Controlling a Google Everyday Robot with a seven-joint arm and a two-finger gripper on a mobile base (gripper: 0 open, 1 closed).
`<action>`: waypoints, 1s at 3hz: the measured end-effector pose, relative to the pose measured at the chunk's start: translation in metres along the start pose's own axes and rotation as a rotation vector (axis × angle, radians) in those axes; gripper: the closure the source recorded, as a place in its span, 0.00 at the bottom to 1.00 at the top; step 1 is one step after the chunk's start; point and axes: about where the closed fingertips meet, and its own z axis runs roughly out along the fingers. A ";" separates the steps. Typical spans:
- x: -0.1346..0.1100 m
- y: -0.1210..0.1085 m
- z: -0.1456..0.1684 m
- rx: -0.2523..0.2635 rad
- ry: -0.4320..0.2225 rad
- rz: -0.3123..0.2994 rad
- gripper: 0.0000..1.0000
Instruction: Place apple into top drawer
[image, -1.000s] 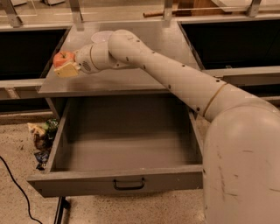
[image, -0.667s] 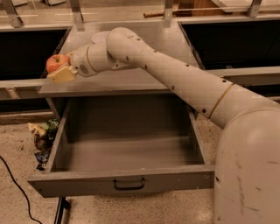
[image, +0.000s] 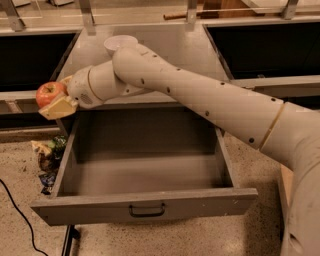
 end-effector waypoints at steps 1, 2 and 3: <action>0.020 0.029 0.000 -0.041 -0.010 0.049 1.00; 0.056 0.046 -0.002 -0.046 -0.018 0.137 1.00; 0.057 0.046 -0.002 -0.046 -0.017 0.138 1.00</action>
Offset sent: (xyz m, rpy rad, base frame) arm -0.0508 -0.0391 -0.0949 0.0646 0.2359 -0.0524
